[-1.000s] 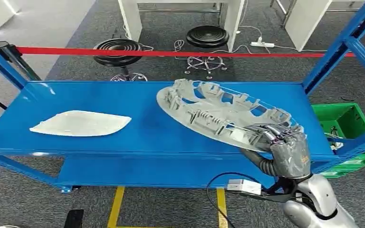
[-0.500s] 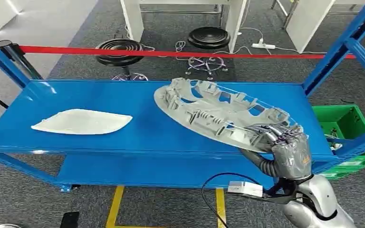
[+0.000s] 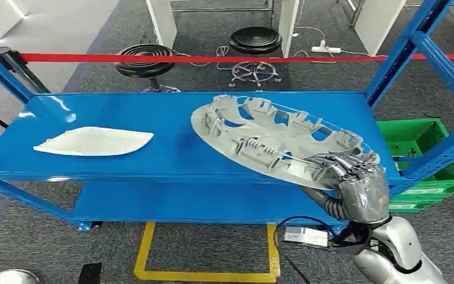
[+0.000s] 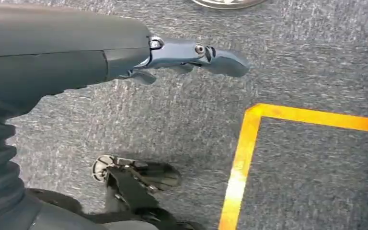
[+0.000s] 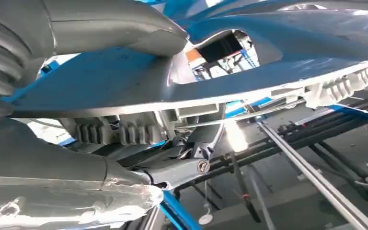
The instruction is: Take the parts from the cabinet and place them on the table.
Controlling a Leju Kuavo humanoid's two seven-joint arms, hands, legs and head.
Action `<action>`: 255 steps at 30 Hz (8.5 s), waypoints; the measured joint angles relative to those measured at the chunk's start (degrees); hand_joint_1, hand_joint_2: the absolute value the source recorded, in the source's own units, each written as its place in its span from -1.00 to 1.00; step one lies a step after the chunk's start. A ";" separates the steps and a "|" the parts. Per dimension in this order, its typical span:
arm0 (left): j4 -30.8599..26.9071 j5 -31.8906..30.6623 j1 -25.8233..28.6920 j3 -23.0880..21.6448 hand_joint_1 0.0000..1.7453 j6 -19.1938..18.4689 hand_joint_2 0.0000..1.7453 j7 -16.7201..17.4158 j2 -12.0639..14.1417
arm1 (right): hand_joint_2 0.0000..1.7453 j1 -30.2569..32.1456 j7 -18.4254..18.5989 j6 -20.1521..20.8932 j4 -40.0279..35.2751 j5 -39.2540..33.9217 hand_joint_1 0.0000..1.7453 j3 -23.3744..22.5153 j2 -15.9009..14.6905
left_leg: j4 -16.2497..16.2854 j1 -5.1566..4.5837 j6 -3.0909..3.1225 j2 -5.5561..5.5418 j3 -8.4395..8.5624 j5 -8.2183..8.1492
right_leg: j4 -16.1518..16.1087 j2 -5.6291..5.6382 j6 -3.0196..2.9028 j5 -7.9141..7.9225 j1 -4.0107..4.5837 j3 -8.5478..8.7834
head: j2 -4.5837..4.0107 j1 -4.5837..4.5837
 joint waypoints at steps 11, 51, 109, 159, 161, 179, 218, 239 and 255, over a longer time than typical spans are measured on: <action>0.02 0.00 0.02 0.15 -1.00 0.00 1.00 -0.02 -0.11 | 1.00 0.02 -0.15 -0.02 -0.02 -0.02 1.00 0.04 0.00 | -1.90 -0.16 2.26 0.26 -5.87 6.14 | 16.43 -0.02 2.44 -9.46 -0.09 -3.58 | 0.00 0.26; 0.04 -1.68 0.31 0.39 -1.00 0.15 1.00 -0.26 -0.52 | 1.00 -3.08 -0.77 3.17 1.71 -1.86 1.00 1.62 0.22 | -1.89 -0.41 -0.01 0.24 -9.61 10.09 | -4.05 -0.63 -0.33 -6.51 0.54 10.23 | 0.00 0.57; 0.13 -3.96 -0.10 1.27 -1.00 0.48 1.00 -0.50 -1.14 | 1.00 -1.93 -6.40 10.14 1.84 -11.74 1.00 0.87 -0.57 | -1.56 -0.09 0.81 0.53 -7.80 8.64 | -2.77 -0.16 1.37 -5.91 0.68 9.50 | 0.00 0.68; 0.17 -5.31 -2.07 1.27 -1.00 0.66 1.00 -0.81 -0.85 | 1.00 3.19 -7.19 10.32 -0.92 -12.96 1.00 -2.49 -3.32 | -2.70 0.29 1.70 0.66 -2.79 4.62 | -0.35 -0.22 2.13 -3.23 0.43 2.46 | 0.00 0.83; 0.20 -5.42 -2.12 1.27 -1.00 0.59 1.00 -0.81 -0.96 | 1.00 3.21 -7.17 10.32 -0.92 -12.94 1.00 -2.47 -3.28 | -2.66 0.26 2.06 0.65 -3.64 5.23 | 9.10 -0.21 2.65 -8.52 0.31 -1.08 | 0.00 0.88; 0.17 -5.38 -2.48 1.27 -1.00 0.83 1.00 -0.83 -0.87 | 1.00 3.13 -6.91 10.84 -0.83 -12.57 1.00 -2.67 -3.10 | -2.31 -0.16 2.10 0.54 -7.17 8.46 | -2.74 0.00 0.87 -3.77 0.52 6.50 | 0.00 0.63; 0.17 -5.01 -2.91 1.29 -1.00 1.14 1.00 -0.85 -1.22 | 1.00 2.45 -6.95 11.24 -0.85 -11.91 1.00 -3.23 -2.49 | -0.79 0.74 0.64 -1.72 -6.12 5.66 | -1.71 6.58 2.32 -2.35 -0.49 3.66 | 0.00 0.57; 0.18 -5.42 -3.18 1.36 -1.00 1.20 1.00 -0.85 -1.18 | 1.00 2.26 -6.99 11.08 -0.98 -11.36 1.00 -4.22 -2.45 | 9.59 0.47 -1.20 1.39 -10.23 -1.09 | -1.59 0.13 -0.03 -2.98 -0.15 4.53 | 0.00 1.05; 0.17 -5.31 -3.73 1.38 -1.00 0.83 1.00 -0.92 -1.20 | 1.00 2.93 -6.89 10.64 -0.98 -11.26 1.00 -4.63 -2.40 | -1.22 0.47 1.89 0.44 -5.43 5.54 | 10.48 0.27 3.27 -8.39 -0.35 -2.61 | 0.00 1.77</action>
